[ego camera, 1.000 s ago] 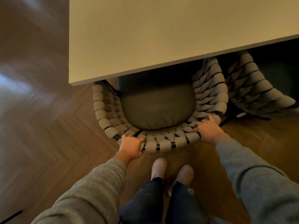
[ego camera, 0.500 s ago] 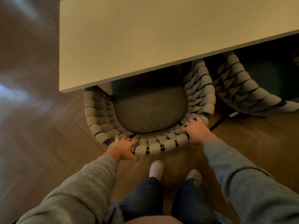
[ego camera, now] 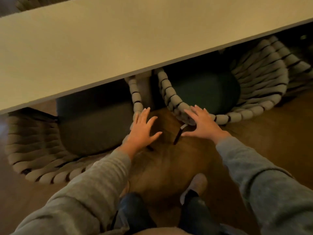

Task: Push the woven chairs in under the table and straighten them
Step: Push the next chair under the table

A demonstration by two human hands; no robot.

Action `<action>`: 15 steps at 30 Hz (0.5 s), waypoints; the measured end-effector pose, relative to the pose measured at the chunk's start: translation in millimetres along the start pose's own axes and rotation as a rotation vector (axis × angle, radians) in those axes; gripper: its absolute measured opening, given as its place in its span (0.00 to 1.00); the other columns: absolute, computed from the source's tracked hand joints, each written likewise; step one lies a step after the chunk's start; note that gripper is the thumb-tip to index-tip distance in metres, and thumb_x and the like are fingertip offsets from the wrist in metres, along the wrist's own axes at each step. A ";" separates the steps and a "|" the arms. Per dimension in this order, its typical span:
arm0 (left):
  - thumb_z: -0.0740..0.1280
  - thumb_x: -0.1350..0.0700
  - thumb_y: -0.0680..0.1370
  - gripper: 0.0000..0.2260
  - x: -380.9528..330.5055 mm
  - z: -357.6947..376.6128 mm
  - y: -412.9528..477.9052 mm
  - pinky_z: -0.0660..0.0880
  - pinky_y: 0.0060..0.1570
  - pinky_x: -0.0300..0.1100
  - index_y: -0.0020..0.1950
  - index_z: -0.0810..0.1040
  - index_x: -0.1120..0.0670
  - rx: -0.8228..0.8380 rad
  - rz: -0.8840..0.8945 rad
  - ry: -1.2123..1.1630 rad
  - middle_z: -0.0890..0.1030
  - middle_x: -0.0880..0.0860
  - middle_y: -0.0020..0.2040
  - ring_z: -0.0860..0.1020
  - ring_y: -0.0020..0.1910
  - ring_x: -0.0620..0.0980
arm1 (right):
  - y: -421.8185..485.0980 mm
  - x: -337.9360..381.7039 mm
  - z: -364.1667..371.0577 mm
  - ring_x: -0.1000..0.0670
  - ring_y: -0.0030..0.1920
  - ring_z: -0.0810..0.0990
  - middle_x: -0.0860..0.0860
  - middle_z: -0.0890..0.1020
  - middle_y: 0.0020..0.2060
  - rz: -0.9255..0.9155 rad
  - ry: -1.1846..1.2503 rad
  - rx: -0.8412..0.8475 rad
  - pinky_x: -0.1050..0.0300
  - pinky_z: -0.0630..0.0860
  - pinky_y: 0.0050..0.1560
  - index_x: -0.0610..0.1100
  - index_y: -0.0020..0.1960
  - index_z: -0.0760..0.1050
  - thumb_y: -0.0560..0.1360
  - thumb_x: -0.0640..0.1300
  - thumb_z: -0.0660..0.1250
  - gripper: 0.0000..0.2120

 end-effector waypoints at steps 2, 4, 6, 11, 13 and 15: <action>0.61 0.39 0.78 0.30 -47.0 11.0 24.3 0.41 0.76 0.55 0.77 0.59 0.49 0.048 0.026 0.048 0.45 0.56 0.80 0.41 0.78 0.54 | -10.3 -55.6 -19.8 0.47 0.78 0.44 0.48 0.51 0.78 0.031 -0.101 0.024 0.46 0.40 0.75 0.54 0.78 0.49 0.68 0.67 0.69 0.47; 0.61 0.39 0.78 0.32 -96.8 26.0 53.3 0.41 0.76 0.56 0.78 0.57 0.49 0.099 0.036 0.089 0.44 0.56 0.80 0.40 0.78 0.55 | -21.0 -115.5 -40.9 0.46 0.78 0.44 0.48 0.51 0.78 0.086 -0.182 0.062 0.45 0.40 0.75 0.54 0.78 0.48 0.69 0.65 0.70 0.47; 0.63 0.39 0.77 0.33 -134.0 39.2 78.5 0.40 0.76 0.56 0.78 0.56 0.50 0.131 0.064 0.117 0.44 0.56 0.80 0.41 0.78 0.56 | -28.9 -164.7 -59.1 0.46 0.78 0.44 0.47 0.50 0.78 0.128 -0.249 0.081 0.43 0.41 0.76 0.54 0.78 0.48 0.69 0.62 0.72 0.48; 0.66 0.37 0.74 0.39 -193.5 65.6 139.7 0.42 0.75 0.59 0.78 0.54 0.50 0.262 0.082 0.195 0.53 0.56 0.79 0.46 0.78 0.57 | -31.6 -262.2 -92.6 0.44 0.78 0.43 0.46 0.49 0.78 0.125 -0.375 0.161 0.41 0.43 0.76 0.52 0.79 0.46 0.68 0.58 0.74 0.51; 0.67 0.36 0.73 0.40 -204.8 75.4 162.4 0.44 0.75 0.60 0.78 0.55 0.50 0.371 0.081 0.229 0.59 0.55 0.77 0.50 0.78 0.57 | -22.2 -288.9 -102.1 0.44 0.78 0.43 0.46 0.49 0.78 0.116 -0.442 0.212 0.41 0.42 0.76 0.52 0.79 0.45 0.68 0.56 0.75 0.52; 0.67 0.35 0.72 0.39 -213.2 84.6 180.6 0.46 0.74 0.61 0.77 0.58 0.50 0.477 0.096 0.258 0.64 0.54 0.74 0.55 0.76 0.57 | -11.1 -310.0 -106.3 0.44 0.78 0.44 0.46 0.50 0.78 0.103 -0.521 0.262 0.40 0.43 0.76 0.52 0.79 0.45 0.68 0.54 0.75 0.51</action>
Point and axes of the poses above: each hand's wrist, its own y-axis towards the middle knuckle, its own z-axis out of the palm, x = y × z, the point moved 4 cm from there along y, towards the middle knuckle
